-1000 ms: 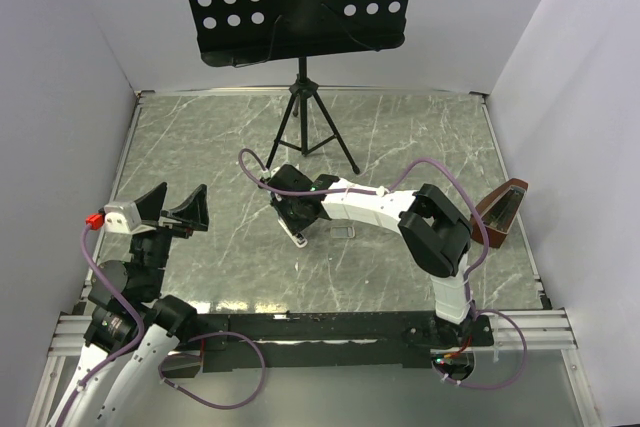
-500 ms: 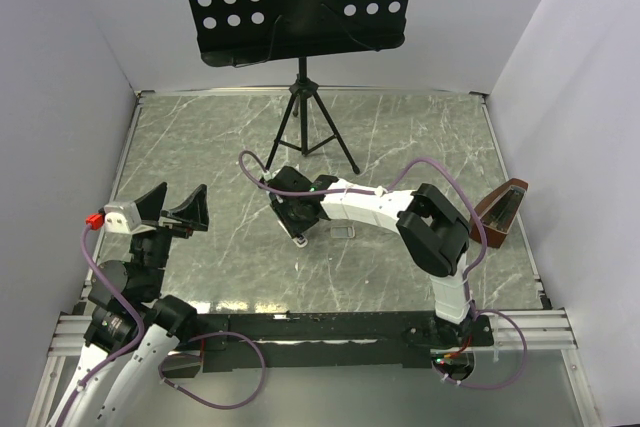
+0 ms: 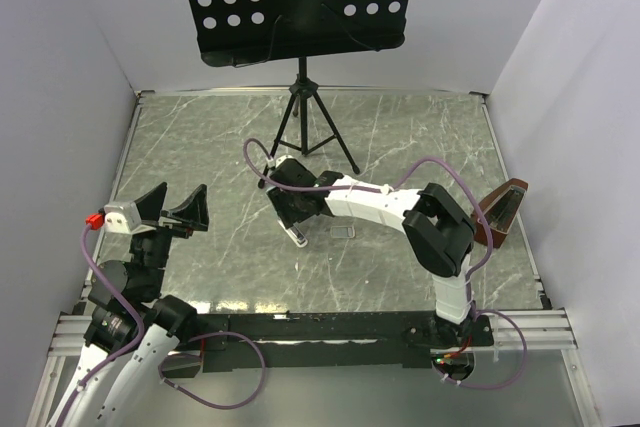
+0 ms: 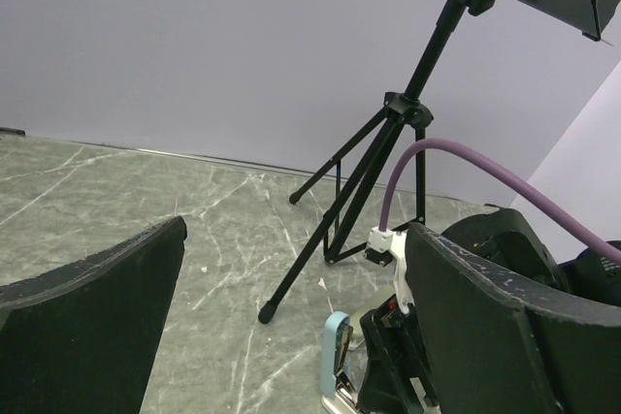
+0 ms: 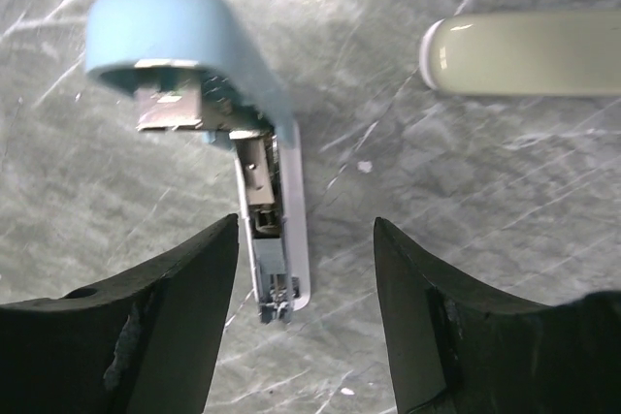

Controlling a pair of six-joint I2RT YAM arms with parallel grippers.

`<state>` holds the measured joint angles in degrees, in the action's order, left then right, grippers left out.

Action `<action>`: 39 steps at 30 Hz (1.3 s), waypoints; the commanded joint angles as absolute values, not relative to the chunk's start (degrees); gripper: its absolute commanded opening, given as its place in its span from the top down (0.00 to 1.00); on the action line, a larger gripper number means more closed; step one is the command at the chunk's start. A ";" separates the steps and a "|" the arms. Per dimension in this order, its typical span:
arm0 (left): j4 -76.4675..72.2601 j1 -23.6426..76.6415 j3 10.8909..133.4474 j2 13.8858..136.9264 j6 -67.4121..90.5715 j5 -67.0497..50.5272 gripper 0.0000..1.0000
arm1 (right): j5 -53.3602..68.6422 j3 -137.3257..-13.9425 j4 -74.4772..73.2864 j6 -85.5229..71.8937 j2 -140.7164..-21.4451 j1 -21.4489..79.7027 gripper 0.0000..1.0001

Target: Load the staples into the stapler

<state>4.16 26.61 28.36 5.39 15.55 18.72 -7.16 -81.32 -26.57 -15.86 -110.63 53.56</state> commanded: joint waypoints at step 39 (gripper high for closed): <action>3.08 26.72 28.65 5.54 14.68 17.93 0.00 | -7.03 -77.08 -27.16 -17.05 -109.95 53.00 0.35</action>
